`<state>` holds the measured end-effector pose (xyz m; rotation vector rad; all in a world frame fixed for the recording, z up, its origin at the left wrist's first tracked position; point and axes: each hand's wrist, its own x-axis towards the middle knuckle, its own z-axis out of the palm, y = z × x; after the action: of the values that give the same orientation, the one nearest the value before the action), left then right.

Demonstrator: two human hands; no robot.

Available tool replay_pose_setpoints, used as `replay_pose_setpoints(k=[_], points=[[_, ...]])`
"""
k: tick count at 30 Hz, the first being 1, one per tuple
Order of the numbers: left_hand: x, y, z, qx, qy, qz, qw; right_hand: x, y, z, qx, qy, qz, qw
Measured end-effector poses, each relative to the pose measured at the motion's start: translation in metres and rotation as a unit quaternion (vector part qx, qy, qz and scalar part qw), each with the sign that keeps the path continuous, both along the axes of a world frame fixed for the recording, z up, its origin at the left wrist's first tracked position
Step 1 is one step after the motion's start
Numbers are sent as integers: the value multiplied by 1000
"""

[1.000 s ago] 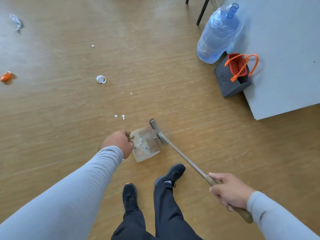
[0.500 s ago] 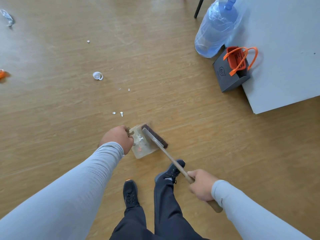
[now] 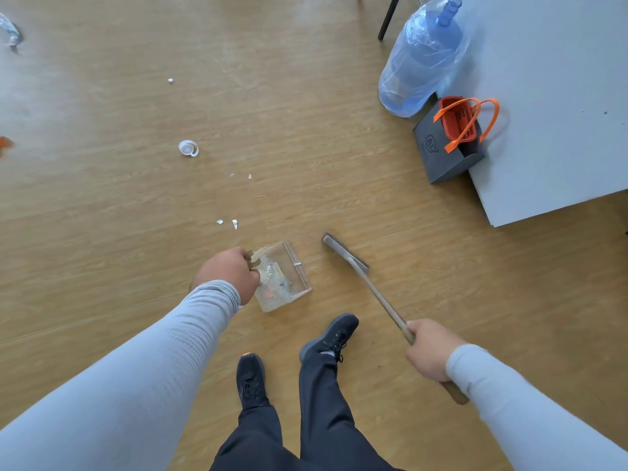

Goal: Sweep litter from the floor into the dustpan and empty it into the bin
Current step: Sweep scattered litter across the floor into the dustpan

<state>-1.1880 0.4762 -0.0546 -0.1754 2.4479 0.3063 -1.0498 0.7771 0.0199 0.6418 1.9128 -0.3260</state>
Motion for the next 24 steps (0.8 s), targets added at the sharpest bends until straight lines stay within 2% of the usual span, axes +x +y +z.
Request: replay_pose_setpoints(k=[2,4,11,13,20,24], points=[[1,0,0,3,3,3,1000,1,-23,-14,20,-31,51,998],[-1,1,1,4,3,-1,1000,5,-38,-24,3,-46,58,997],[4,-33,15,13,-6,22,1000,9,-18,-21,-32,-42,-37,998],[8,-39,15,3,-10,18,1000,8,-12,-16,-35,-42,-38,998],[22,-51,8,8,-11,41,999,13,-50,-19,-5,-47,69,997],[22,-51,7,5,-10,38,999,12,-72,-10,-32,-59,109,992]])
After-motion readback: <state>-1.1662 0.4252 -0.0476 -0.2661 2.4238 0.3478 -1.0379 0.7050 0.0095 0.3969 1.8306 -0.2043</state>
